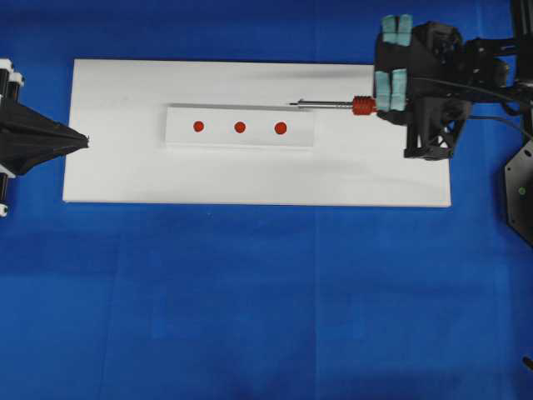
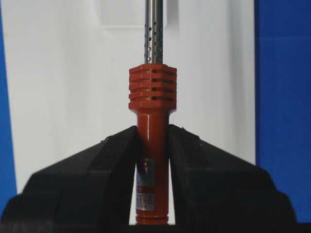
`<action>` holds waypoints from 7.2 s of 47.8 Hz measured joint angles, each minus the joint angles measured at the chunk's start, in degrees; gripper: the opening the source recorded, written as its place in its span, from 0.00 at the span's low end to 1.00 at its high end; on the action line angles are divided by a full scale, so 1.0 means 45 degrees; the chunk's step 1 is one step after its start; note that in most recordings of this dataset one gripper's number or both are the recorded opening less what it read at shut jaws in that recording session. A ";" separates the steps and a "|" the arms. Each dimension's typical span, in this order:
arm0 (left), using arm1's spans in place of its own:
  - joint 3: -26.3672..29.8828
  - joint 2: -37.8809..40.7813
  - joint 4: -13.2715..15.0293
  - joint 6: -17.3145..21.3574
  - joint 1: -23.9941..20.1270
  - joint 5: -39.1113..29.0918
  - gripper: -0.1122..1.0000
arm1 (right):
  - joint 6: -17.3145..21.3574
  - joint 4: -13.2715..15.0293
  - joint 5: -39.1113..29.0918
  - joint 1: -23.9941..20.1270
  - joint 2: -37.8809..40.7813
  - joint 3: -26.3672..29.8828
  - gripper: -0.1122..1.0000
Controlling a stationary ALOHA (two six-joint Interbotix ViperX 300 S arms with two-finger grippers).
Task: Touch the tip of the soldering iron to the mark.
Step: 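Lower the iron tip onto the rightmost red dot and hold, then carry the iron back down to its spot in front of the board, then lower the iron onto the table and open the right gripper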
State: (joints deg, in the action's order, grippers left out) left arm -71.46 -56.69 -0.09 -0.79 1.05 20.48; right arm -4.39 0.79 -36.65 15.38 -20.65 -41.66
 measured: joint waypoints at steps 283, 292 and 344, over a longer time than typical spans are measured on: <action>0.0000 -0.0117 0.0000 -0.0020 -0.0020 0.0547 0.10 | 1.1504 0.4941 0.2891 -0.7480 0.8105 0.5898 0.16; 0.0000 -0.0117 0.0020 -0.0039 -0.0020 0.0547 0.10 | 1.1504 0.4922 0.4219 -0.7480 0.8965 0.5684 0.16; 0.0000 -0.0098 0.0000 -0.0039 0.0000 0.0508 0.10 | 1.1504 0.4922 0.4355 -0.7363 0.9453 0.5605 0.91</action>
State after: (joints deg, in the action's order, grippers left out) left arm -71.46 -57.13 -0.09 -0.97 1.05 22.76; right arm 47.37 22.94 -17.05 -17.75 21.88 -16.44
